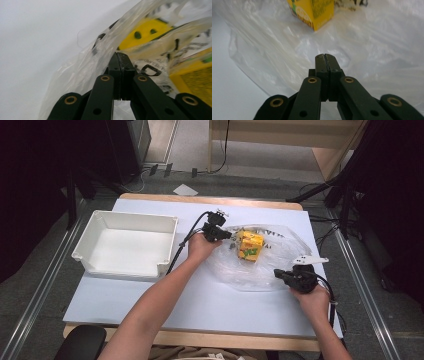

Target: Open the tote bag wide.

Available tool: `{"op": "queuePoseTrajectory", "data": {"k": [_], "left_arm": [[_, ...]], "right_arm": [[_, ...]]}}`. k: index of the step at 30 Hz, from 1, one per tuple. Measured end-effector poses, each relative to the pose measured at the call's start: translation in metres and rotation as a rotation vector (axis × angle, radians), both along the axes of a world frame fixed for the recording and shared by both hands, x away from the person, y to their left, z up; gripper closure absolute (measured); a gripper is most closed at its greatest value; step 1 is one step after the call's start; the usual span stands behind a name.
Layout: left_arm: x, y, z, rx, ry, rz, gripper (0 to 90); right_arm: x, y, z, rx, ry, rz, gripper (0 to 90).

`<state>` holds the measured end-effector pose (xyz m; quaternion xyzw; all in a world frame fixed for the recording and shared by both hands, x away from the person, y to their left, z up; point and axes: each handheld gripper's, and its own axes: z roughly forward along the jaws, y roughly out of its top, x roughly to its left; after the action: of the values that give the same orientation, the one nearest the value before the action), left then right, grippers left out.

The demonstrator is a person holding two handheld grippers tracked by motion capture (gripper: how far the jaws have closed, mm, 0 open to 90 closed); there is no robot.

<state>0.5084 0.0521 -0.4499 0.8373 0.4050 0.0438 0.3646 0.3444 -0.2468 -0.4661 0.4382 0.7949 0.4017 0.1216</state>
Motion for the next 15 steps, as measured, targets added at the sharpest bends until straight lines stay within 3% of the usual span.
{"op": "queuePoseTrajectory", "data": {"k": [7, 15], "left_arm": [[-0.007, 0.004, 0.017, -0.029, -0.009, -0.042, 87.4], [-0.013, 0.009, 0.034, -0.054, -0.019, -0.081, 81.7]], "right_arm": [[0.000, 0.011, 0.020, 0.025, -0.016, -0.028, 90.0], [-0.003, 0.017, 0.026, 0.045, -0.024, -0.019, 88.7]]}}
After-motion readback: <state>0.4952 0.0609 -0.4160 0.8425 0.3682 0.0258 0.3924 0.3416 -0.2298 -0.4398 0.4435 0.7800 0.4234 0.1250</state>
